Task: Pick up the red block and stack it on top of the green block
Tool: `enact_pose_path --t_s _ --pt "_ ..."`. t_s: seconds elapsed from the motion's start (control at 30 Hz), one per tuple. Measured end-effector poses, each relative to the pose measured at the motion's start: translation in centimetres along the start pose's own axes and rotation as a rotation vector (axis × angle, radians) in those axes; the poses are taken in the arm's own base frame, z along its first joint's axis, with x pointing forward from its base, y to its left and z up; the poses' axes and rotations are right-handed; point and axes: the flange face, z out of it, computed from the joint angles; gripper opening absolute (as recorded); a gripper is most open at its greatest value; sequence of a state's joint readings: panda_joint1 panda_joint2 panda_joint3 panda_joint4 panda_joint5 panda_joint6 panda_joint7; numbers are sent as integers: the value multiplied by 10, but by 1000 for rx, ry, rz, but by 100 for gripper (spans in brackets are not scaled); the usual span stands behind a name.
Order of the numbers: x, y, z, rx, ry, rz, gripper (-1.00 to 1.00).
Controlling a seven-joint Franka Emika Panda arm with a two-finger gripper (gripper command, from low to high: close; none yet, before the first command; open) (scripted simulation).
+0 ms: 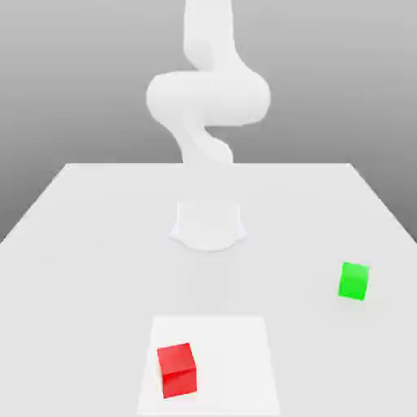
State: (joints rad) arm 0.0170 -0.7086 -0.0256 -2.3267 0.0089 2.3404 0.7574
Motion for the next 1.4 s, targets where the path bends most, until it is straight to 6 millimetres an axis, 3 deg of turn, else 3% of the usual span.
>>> enact_pose_path --t_s 0.2,0.4,0.6,0.77,0.93,0.97,1.2,1.37,1.4 --pt "-10 29 129 -108 -158 -56 0" --pt "-44 77 239 -219 -305 -112 0" --pt "-95 142 328 -338 -444 -170 0" --pt "-143 204 381 -438 -548 -221 0" --pt "-173 237 426 -452 -564 -231 0" --pt "-178 242 432 -453 -565 -231 -100" --pt "-178 242 432 -454 -565 -231 -100" --pt "-154 217 393 -453 -566 -231 -100" --pt "-162 204 387 -441 -576 -253 -100"
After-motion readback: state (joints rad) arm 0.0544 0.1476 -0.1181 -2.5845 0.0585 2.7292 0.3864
